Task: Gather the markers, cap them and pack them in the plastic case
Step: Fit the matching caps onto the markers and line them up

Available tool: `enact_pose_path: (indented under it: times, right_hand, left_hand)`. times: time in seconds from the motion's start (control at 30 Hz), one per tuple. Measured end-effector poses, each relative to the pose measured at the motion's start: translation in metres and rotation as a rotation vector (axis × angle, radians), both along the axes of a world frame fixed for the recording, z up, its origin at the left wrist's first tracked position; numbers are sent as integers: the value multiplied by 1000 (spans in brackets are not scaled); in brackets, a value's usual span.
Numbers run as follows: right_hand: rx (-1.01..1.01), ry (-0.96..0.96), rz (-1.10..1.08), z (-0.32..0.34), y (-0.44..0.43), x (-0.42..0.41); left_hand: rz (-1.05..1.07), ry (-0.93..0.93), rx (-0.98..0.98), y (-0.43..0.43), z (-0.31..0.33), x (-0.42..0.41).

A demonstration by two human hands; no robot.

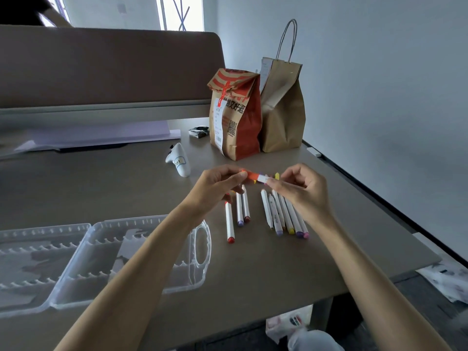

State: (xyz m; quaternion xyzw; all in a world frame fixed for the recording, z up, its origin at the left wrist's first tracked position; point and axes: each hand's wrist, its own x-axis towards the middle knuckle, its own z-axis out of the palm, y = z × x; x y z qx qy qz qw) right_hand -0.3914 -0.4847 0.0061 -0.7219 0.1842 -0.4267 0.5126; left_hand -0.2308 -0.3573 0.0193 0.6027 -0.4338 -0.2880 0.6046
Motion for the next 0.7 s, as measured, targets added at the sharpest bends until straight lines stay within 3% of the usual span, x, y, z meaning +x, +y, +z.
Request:
enact_pose_path:
  times: [0.1,0.2,0.4,0.7]
  right_hand:
    - [25,39,108,1,-4,-5]
    - [125,-61,253,8,-4,-8]
    - [155,-111,206,8,0,-5]
    - [191,-83,253,1,5,0]
  left_hand:
    - [-17,24,-2,0,1,0]
    - [-9,91,-28,2,3,4]
    - [-38,217,-95,2,4,5]
    - [-11,175,-104,7,4,6]
